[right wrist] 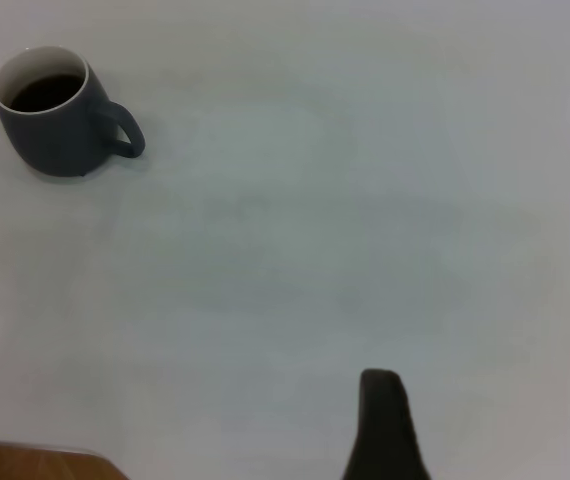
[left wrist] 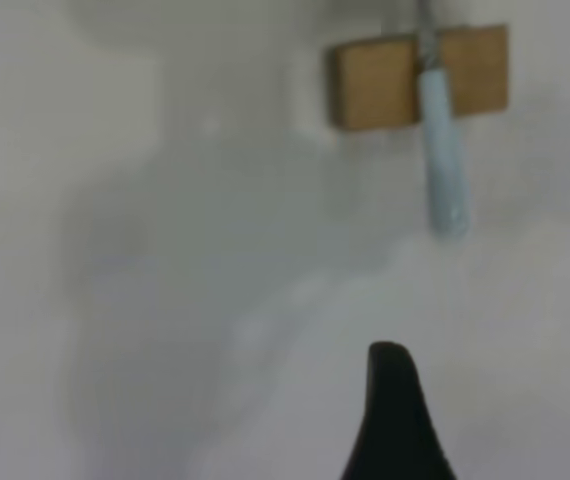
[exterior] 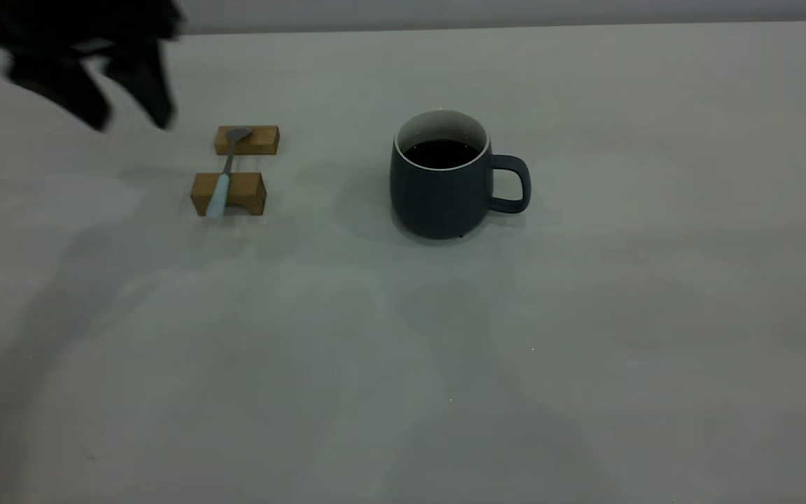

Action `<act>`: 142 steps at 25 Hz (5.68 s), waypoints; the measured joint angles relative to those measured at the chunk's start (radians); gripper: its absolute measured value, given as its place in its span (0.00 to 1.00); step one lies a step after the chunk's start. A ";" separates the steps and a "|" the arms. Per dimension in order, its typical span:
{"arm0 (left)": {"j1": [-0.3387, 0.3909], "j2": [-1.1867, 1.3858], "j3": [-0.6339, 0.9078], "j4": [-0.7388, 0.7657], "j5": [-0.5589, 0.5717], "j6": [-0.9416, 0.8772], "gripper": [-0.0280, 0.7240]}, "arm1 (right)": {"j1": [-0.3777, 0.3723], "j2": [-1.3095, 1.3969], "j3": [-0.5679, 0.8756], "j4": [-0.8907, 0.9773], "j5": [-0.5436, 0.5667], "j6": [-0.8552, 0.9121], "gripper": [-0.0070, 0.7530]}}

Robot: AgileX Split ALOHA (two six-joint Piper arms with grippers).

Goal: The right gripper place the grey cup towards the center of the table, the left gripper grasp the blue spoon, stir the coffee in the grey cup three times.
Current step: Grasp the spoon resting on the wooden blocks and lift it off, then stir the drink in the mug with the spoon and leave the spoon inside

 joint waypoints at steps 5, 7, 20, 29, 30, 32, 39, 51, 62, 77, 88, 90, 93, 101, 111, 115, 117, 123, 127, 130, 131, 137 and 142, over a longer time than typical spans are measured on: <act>-0.033 0.137 -0.068 0.000 0.000 -0.053 0.82 | 0.000 0.000 0.000 0.000 0.000 0.000 0.79; -0.034 0.166 -0.069 0.001 -0.001 -0.065 0.82 | 0.000 0.000 0.000 0.000 0.000 0.000 0.79; -0.035 0.281 -0.083 0.000 -0.102 -0.076 0.82 | 0.000 0.000 0.000 0.000 0.001 0.000 0.79; -0.035 0.295 -0.083 -0.052 -0.170 -0.078 0.33 | 0.000 0.000 0.000 0.000 0.001 0.000 0.79; -0.035 0.295 -0.083 -0.070 -0.169 -0.079 0.26 | 0.000 0.000 0.000 0.000 0.001 0.000 0.79; -0.035 0.295 -0.084 -0.102 -0.158 -0.079 0.26 | 0.000 0.000 0.000 0.000 0.001 0.000 0.79; -0.035 0.202 -0.200 -0.222 0.046 -0.119 0.27 | 0.000 0.000 0.000 0.000 0.002 0.000 0.79; -0.035 0.083 -0.314 -0.771 0.365 -0.758 0.27 | 0.000 0.000 0.000 0.000 0.002 0.000 0.79; -0.093 0.216 -0.314 -1.285 0.406 -0.973 0.27 | 0.000 0.000 0.000 0.000 0.002 0.000 0.79; -0.096 0.402 -0.314 -1.359 0.341 -0.801 0.27 | 0.000 0.000 0.000 0.000 0.002 0.000 0.79; -0.106 0.444 -0.314 -1.545 0.384 -0.602 0.27 | 0.000 0.000 0.000 0.000 0.002 0.000 0.79; -0.106 0.457 -0.314 -1.539 0.416 -0.643 0.27 | 0.000 0.000 0.000 0.000 0.003 0.000 0.79; -0.106 0.462 -0.314 -1.480 0.414 -0.709 0.27 | 0.000 0.000 0.000 0.000 0.003 0.000 0.79; -0.106 0.461 -0.314 -1.454 0.267 -0.670 0.27 | 0.000 0.000 0.000 0.000 0.003 0.000 0.79; -0.106 0.459 -0.314 -1.506 0.416 -0.629 0.27 | 0.000 0.000 0.000 0.000 0.003 0.000 0.79; -0.106 0.459 -0.314 -1.445 0.412 -0.750 0.27 | 0.000 0.000 0.000 0.000 0.003 0.000 0.79; -0.104 0.458 -0.314 -1.429 0.361 -0.740 0.27 | 0.000 0.000 0.000 0.000 0.003 0.000 0.79; -0.097 0.451 -0.323 -1.462 0.262 -0.576 0.27 | 0.000 0.000 0.000 0.000 0.003 0.000 0.79; -0.096 0.451 -0.325 -1.490 0.332 -0.556 0.27 | 0.000 0.000 0.000 0.000 0.003 0.000 0.79; -0.096 0.451 -0.325 -1.489 0.424 -0.554 0.27 | 0.000 0.000 0.000 0.000 0.003 0.000 0.79; -0.096 0.451 -0.325 -1.484 0.449 -0.562 0.27 | 0.000 0.000 0.000 0.000 0.003 0.000 0.79; -0.078 0.451 -0.326 -1.386 0.493 -0.763 0.27 | 0.000 0.000 0.000 0.000 0.003 0.000 0.79; -0.033 0.451 -0.327 -1.345 0.487 -0.769 0.27 | 0.000 0.000 0.000 0.000 0.003 0.000 0.79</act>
